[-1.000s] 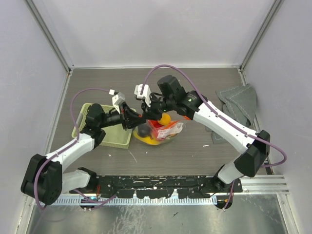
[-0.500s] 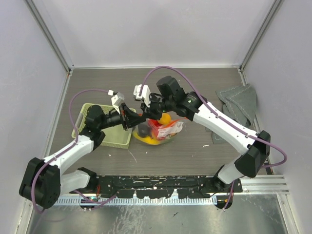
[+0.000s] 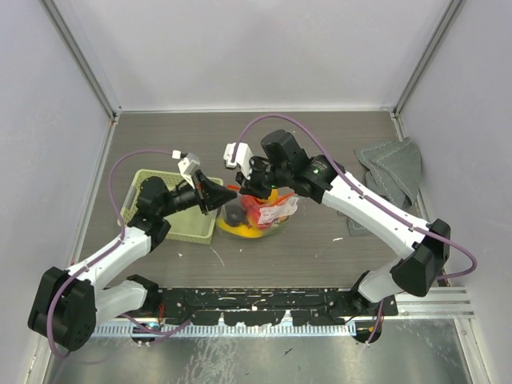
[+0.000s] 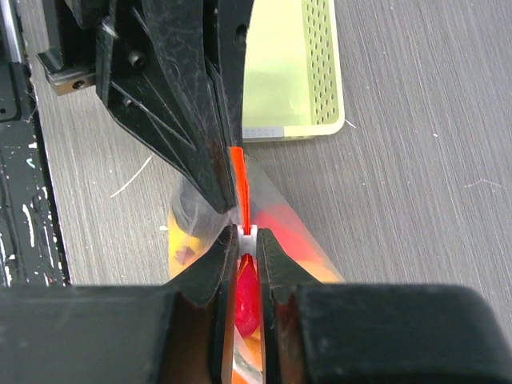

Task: Place the food in the zip-top bag and seal the zipper
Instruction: Zip the zipper food storage bag at the center of the board.

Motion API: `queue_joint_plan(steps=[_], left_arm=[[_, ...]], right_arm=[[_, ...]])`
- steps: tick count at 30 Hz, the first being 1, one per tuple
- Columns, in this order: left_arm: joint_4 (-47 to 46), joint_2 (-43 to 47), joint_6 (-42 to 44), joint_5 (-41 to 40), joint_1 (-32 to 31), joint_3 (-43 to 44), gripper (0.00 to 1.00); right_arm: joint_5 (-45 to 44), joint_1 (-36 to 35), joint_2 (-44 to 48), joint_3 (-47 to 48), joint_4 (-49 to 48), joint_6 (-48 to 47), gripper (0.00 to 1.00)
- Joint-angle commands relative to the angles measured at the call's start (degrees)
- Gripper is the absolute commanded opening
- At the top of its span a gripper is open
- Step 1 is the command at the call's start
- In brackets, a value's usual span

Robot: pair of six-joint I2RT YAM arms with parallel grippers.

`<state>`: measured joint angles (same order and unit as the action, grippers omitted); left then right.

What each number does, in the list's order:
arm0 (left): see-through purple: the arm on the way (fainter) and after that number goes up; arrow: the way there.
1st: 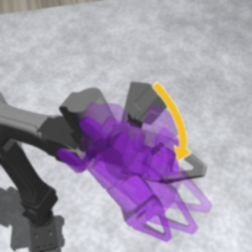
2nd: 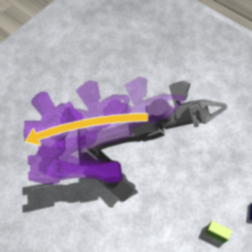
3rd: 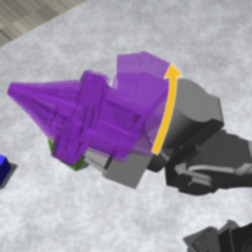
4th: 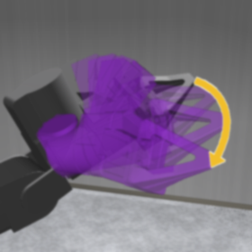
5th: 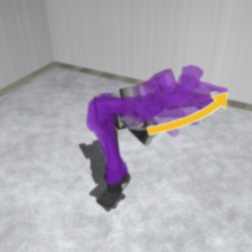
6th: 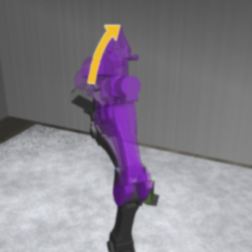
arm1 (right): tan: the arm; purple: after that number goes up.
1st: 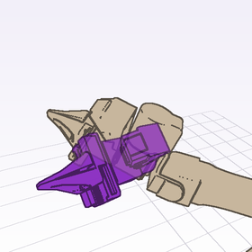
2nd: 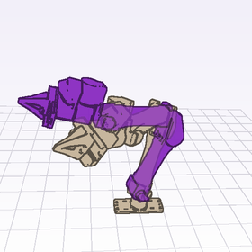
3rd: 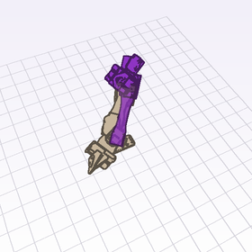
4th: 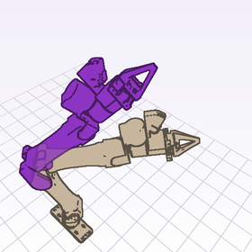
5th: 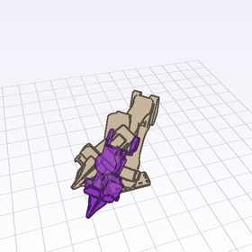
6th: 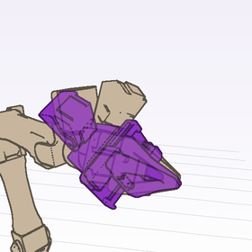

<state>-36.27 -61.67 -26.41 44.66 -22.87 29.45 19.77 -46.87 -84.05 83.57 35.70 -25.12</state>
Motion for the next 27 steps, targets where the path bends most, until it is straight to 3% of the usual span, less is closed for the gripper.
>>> queue_joint_plan(steps=[1, 17, 27], left_arm=[[-3.1, 2.8, 0.1, -3.2, 0.5, -0.5, 0.0], [5.7, 6.3, 3.2, -11.6, 1.5, -0.7, 0.0], [6.8, 6.8, 3.4, -12.4, 2.0, -0.6, 0.0]], right_arm=[[-5.2, 0.6, 4.3, -1.0, 2.4, -0.4, 0.08], [-13.7, 1.3, 9.4, -7.0, 3.1, 4.5, 0.05], [-18.7, 2.3, 13.7, -11.6, 3.8, 8.3, 0.04]])
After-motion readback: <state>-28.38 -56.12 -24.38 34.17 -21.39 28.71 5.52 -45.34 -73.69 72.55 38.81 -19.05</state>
